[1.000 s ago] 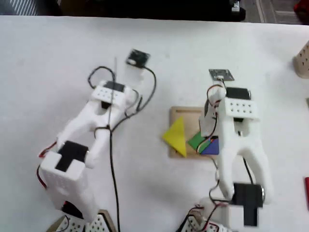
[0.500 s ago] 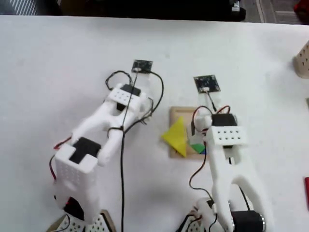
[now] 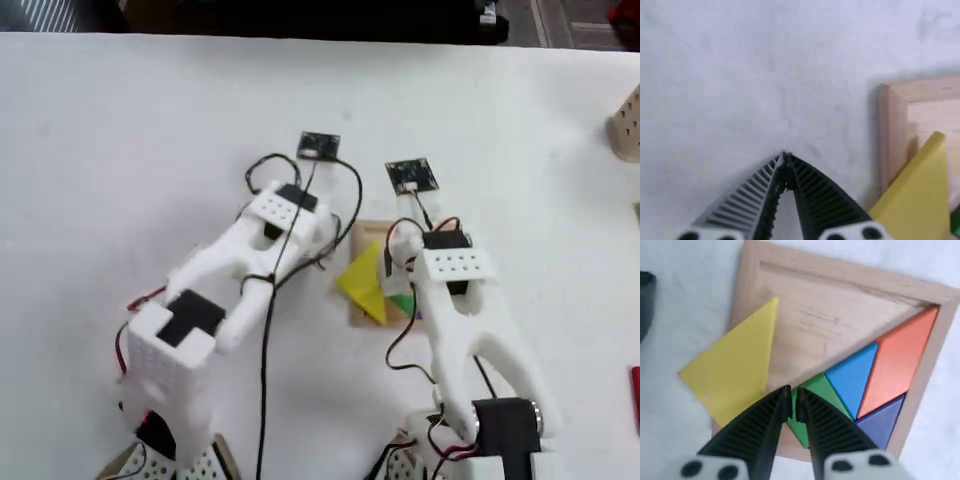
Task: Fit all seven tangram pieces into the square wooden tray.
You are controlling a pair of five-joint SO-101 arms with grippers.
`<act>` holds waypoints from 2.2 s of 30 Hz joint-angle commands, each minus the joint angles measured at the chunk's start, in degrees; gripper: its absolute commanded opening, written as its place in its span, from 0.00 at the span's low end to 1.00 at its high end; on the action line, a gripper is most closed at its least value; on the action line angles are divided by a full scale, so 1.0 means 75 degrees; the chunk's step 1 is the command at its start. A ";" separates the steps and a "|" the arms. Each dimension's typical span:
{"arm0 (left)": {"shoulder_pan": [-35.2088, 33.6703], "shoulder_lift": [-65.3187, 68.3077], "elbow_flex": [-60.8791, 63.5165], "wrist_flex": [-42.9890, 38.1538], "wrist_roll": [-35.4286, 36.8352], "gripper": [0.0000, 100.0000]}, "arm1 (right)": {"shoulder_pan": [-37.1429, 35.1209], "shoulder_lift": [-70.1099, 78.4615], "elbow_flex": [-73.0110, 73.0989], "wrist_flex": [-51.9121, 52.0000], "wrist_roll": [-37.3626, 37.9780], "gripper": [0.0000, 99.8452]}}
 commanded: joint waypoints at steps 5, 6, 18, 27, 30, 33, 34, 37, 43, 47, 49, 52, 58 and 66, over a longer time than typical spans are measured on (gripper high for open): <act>0.1166 -0.1846 0.2778 -0.2778 0.1512 0.02 | 0.0064 0.0053 -0.0188 -0.0229 -0.0035 0.02; 0.1178 -0.1916 0.2930 -0.2884 0.1606 0.02 | 0.0064 0.0053 -0.0188 -0.0229 -0.0035 0.02; 0.1342 -0.2010 0.3059 -0.2755 0.1676 0.02 | -0.0475 0.0064 0.0258 -0.0897 -0.0094 0.02; 0.1284 -0.2022 0.3012 -0.2649 0.1653 0.02 | -0.0498 0.0568 0.0129 -0.0967 -0.0047 0.02; 0.1284 -0.2034 0.3001 -0.2555 0.1629 0.02 | -0.0463 0.1272 -0.0598 -0.0358 -0.0047 0.02; 0.1284 -0.2421 0.3141 -0.2497 0.1618 0.02 | -0.0264 0.2022 -0.1348 0.0217 -0.0094 0.02; 0.1284 -0.2632 0.3259 -0.2462 0.1618 0.02 | -0.0217 0.2221 -0.1559 0.0381 -0.0094 0.02; 0.1272 -0.3405 0.3692 -0.2450 0.1606 0.02 | -0.0205 0.2514 -0.1875 0.0592 -0.0094 0.02; 0.0791 -0.4706 0.4349 -0.2555 0.1606 0.02 | 0.0147 0.2116 -0.1758 0.0592 -0.0539 0.02; 0.0674 -0.4765 0.4689 -0.3200 0.1606 0.02 | 0.0264 0.1448 -0.1477 0.0545 -0.0645 0.02; 0.0557 -0.4777 0.4700 -0.3294 0.1606 0.02 | 0.0287 0.0979 -0.1207 0.0369 -0.0645 0.02; 0.0369 -0.4812 0.4712 -0.3270 0.1606 0.02 | 0.0170 0.0158 -0.0703 0.0123 -0.0668 0.02; 0.0381 -0.4765 0.5146 -0.2813 0.1606 0.02 | -0.1084 -0.0545 0.0023 -0.0170 -0.0856 0.02; 0.0580 -0.4741 0.5755 -0.3399 0.1606 0.02 | -0.1201 -0.0029 0.0152 -0.0709 -0.0797 0.02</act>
